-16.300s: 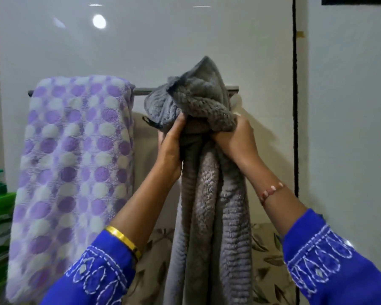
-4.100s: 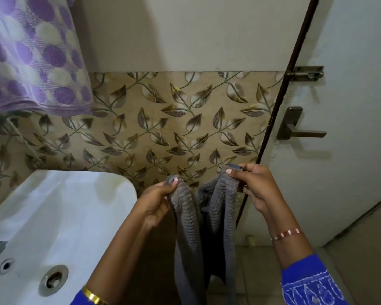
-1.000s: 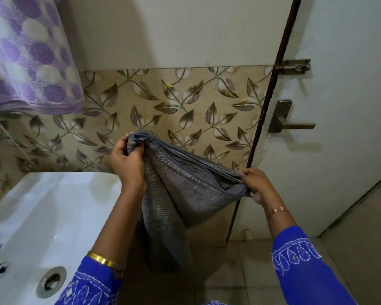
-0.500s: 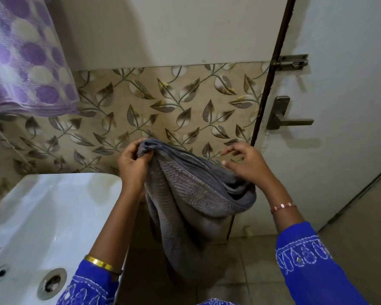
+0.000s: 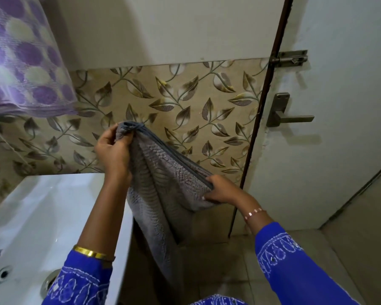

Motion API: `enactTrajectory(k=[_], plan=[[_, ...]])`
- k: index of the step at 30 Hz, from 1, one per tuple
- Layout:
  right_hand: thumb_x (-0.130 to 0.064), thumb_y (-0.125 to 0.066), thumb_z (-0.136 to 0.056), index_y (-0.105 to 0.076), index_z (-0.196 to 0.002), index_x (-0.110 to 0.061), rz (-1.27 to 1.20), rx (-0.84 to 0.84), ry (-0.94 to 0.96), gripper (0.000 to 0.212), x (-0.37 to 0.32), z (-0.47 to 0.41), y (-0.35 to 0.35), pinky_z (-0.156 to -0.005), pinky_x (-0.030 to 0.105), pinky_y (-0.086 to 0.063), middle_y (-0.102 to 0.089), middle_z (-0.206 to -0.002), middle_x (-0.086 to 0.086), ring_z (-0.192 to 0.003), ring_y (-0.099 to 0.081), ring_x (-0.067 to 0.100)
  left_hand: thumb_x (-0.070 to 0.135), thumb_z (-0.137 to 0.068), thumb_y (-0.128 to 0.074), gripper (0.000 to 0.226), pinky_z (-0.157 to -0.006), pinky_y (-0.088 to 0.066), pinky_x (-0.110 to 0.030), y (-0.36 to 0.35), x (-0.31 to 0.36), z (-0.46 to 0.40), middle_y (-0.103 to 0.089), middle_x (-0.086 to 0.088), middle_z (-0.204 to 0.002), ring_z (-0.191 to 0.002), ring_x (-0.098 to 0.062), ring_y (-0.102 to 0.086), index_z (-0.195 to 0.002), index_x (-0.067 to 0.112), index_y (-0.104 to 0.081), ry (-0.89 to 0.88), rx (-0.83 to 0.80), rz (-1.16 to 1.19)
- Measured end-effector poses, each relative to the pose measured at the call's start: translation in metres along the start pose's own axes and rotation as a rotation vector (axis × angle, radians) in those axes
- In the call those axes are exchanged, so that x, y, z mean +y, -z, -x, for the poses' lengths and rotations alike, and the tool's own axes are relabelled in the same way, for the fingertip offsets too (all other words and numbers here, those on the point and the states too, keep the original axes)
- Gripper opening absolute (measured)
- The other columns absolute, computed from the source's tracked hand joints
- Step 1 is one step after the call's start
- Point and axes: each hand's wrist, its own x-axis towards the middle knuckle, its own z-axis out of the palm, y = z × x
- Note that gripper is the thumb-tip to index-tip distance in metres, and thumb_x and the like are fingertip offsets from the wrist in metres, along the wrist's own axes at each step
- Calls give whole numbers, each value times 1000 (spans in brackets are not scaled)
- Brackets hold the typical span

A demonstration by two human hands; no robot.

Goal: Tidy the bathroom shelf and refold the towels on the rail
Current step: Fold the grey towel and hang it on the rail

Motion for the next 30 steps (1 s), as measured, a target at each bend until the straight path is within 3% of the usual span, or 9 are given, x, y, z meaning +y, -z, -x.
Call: enactTrajectory(k=[6, 12, 15, 17, 21, 24, 26, 28, 30], plan=[[-18, -68, -80, -66, -103, -12, 0, 472, 45, 24, -4, 6, 43, -67, 21, -43, -62, -87, -1, -81, -58, 13, 5, -83, -61, 30, -69, -50, -12, 26, -6, -19, -63, -6, -99, -71, 4, -57, -112, 4, -63, -135, 114, -220], [-41, -71, -72, -70, -93, -8, 494, 885, 97, 39, -12, 14, 93, -83, 35, -24, -58, -97, 12, -92, -42, 28, 1, -81, -53, 28, -74, -45, -21, 24, 5, -23, -60, -5, -98, -87, -15, -55, -108, 1, -61, -363, 116, -471], [-54, -73, -64, -70, -95, -9, 439, 801, -80, 55, -3, 10, 111, -91, 42, -34, -55, -111, 14, -105, -45, 32, -2, -83, -48, 27, -69, -40, -23, 16, 9, -16, -56, -7, -94, -83, -18, -51, -109, -1, -55, -454, 39, -600], [-52, -76, -62, -69, -88, -8, 218, 667, -179, 52, 4, 2, 117, -74, 36, -47, -62, -95, 13, -90, -56, 27, 0, -86, -46, 28, -67, -41, -34, 11, 5, -15, -61, -18, -98, -83, -31, -56, -113, 0, -50, -521, -17, -763], [-23, -80, -67, -64, -82, -2, -222, 572, -165, 31, 7, -3, 123, -54, 25, -42, -60, -77, 10, -68, -55, 17, 4, -86, -44, 29, -67, -43, -42, 0, -3, -24, -61, -30, -101, -89, -45, -59, -115, 2, -45, -458, -89, -943], [-6, -77, -67, -55, -82, -13, -527, 645, -23, 27, 2, -3, 133, -55, 15, -46, -58, -81, 2, -70, -55, 9, 6, -88, -45, 28, -72, -39, -30, -9, 2, -35, -61, -23, -109, -102, -37, -57, -116, 2, -47, -239, -110, -689], [0, -77, -63, -50, -84, -18, -754, 681, 111, 38, -3, -3, 145, -61, 16, -51, -59, -88, 2, -80, -58, 13, 11, -90, -50, 30, -77, -43, -27, -9, 15, -46, -61, -12, -103, -105, -32, -56, -118, 3, -52, 31, -217, -242], [-4, -80, -54, -51, -88, -17, -1091, 574, 337, 47, -8, -1, 158, -66, 21, -55, -63, -89, 2, -83, -63, 16, 19, -80, -66, 35, -85, -49, -31, 4, 26, -57, -67, -5, -95, -97, -23, -62, -113, 8, -61, 254, -434, 205], [-16, -84, -49, -55, -94, -13, -1341, 384, 579, 54, -12, -2, 168, -70, 25, -56, -69, -85, 2, -79, -66, 15, 21, -76, -69, 39, -97, -48, -37, 15, 33, -62, -69, -17, -106, -104, -28, -63, -110, 1, -64, 371, -843, 563]])
